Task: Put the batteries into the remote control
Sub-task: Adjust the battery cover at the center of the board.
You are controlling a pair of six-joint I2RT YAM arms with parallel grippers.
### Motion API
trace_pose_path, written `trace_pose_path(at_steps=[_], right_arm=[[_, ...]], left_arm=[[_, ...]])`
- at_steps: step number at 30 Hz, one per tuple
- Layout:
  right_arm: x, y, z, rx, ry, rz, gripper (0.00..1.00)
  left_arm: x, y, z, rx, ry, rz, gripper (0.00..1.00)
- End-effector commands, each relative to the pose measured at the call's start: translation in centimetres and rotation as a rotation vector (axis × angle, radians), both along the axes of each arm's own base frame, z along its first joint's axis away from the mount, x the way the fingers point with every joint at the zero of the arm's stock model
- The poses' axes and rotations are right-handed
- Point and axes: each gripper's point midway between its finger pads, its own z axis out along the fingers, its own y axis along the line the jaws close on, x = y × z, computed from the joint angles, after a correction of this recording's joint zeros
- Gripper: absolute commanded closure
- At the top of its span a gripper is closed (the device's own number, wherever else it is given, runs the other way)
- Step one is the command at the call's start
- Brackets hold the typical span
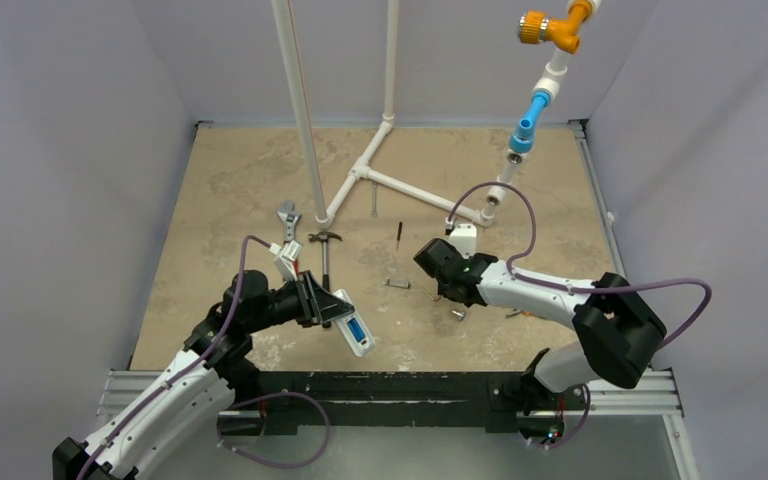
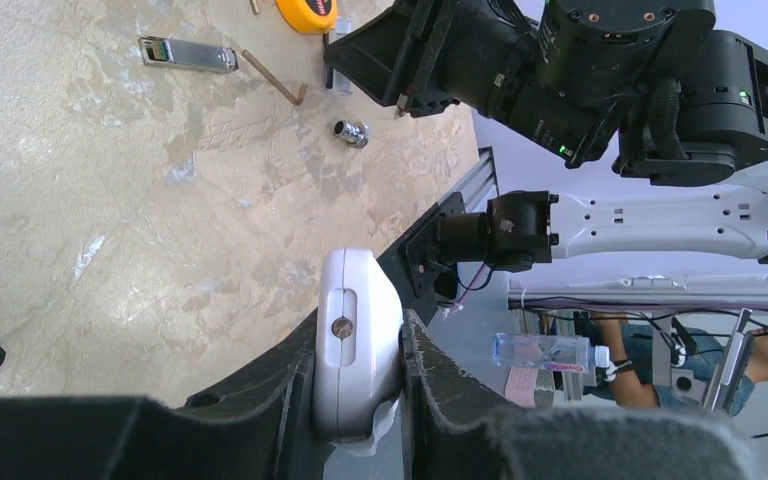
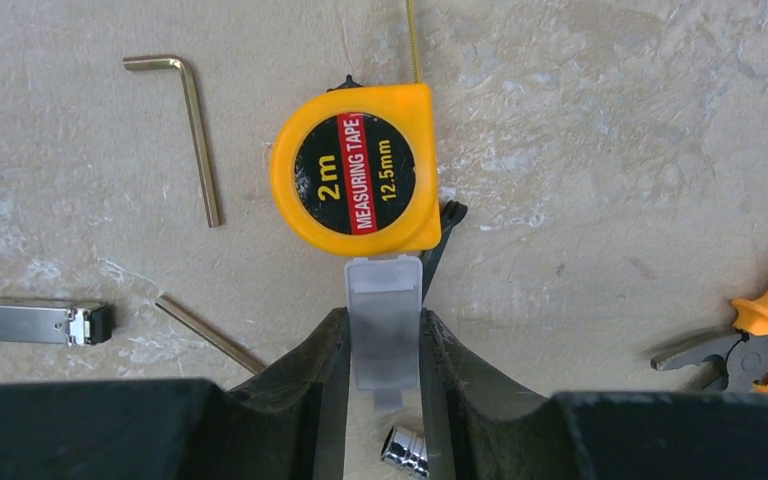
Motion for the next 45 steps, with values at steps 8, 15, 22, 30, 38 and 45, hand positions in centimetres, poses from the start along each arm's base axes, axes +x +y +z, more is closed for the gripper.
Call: trace_pose_path(at_steps=[8,15,22,30,38,45], right_arm=[[2.5,1.2,0.5,0.063,-0.083,-0.054,0.73],[2.8,1.3,-0.2,0.07,-0.075,-0.063,0.65],[2.7,1.4,-0.3,0.079,-0.07,-0.052,0.58],[1.6,1.4,-0.2,0.163,-0.096,0.06,0.53],[1.7,0.9,0.7,0.316,-0.148,0.121,0.5],[1.9,1.9,1.6,0.467,-0.175,0.24,0.49]], left_arm=[[0.4,-0.2,1.5,-0.025,-0.055,-0.004,1.0],[0.4,-0.1,1.3,-0.022,-0.052,0.0,1.0],[0.4,-0.1,1.2,-0.02,-0.05,0.002,1.0],[0.4,-0.1,1.1,-0.019,-0.048,0.001,1.0],[0.4,-0.2,1.2,-0.024,-0.045,0.0,1.0],[0.4,-0.1,1.3,-0.019,-0.044,0.003,1.0]])
